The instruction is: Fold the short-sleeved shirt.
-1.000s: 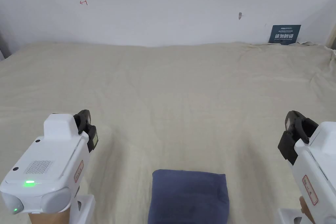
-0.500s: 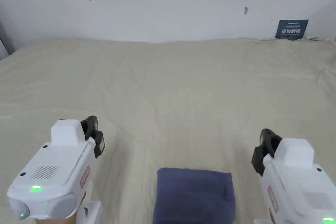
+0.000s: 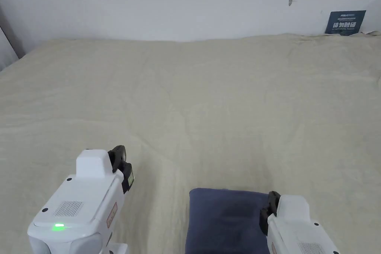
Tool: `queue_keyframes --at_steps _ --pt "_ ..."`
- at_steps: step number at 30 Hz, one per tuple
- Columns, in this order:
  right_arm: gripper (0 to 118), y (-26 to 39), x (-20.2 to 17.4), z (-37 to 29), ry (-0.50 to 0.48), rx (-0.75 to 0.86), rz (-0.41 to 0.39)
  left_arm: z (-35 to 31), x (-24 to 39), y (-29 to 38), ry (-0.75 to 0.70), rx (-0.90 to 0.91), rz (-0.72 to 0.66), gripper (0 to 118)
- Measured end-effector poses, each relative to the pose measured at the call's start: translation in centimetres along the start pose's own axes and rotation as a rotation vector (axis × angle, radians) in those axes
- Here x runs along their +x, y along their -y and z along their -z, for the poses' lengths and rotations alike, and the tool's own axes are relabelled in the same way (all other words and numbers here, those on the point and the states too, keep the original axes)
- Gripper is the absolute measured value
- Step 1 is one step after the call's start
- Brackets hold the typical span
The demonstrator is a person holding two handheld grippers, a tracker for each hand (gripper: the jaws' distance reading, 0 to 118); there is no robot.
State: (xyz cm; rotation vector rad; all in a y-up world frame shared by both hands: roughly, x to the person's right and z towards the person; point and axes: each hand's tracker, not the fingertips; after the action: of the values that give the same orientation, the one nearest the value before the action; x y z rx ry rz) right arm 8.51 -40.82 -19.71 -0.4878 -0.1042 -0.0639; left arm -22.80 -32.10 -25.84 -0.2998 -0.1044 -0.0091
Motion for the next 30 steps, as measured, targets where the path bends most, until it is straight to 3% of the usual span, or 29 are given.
queue_keyframes --at_steps 7,13,17,23,25,26,27,28,29,30 --pt "0 3.0 -0.3 2.3 -0.021 -0.103 0.032 0.2 0.4 0.7 0.023 -0.029 -0.006 0" --pt "0 5.2 0.1 4.0 -0.004 -0.101 0.012 0.5 1.0 1.3 0.059 -0.069 -0.008 0" --pt "0 4.9 -0.4 3.4 -0.006 -0.098 0.006 1.3 1.2 1.7 0.203 -0.197 -0.097 0" --pt "0 3.9 -0.9 2.5 -0.016 -0.107 0.007 4.4 0.8 3.5 0.475 -0.521 -0.359 6" --pt "0 3.8 -1.0 2.3 -0.019 -0.110 0.011 5.4 0.9 4.4 0.527 -0.621 -0.368 20" --pt "0 4.0 -0.6 2.6 -0.020 -0.110 0.011 5.8 1.0 4.8 0.532 -0.654 -0.363 37" --pt "0 4.1 -0.4 2.8 -0.021 -0.111 0.012 6.3 1.1 5.2 0.538 -0.704 -0.338 67" --pt "0 4.1 -0.4 2.7 -0.021 -0.112 0.013 6.7 1.4 5.7 0.550 -0.744 -0.310 87" --pt "0 4.1 -0.4 2.7 -0.021 -0.112 0.011 6.9 1.5 6.1 0.560 -0.770 -0.295 102" --pt "0 3.8 -0.6 2.5 -0.021 -0.112 0.010 7.1 1.6 6.5 0.566 -0.785 -0.275 109"
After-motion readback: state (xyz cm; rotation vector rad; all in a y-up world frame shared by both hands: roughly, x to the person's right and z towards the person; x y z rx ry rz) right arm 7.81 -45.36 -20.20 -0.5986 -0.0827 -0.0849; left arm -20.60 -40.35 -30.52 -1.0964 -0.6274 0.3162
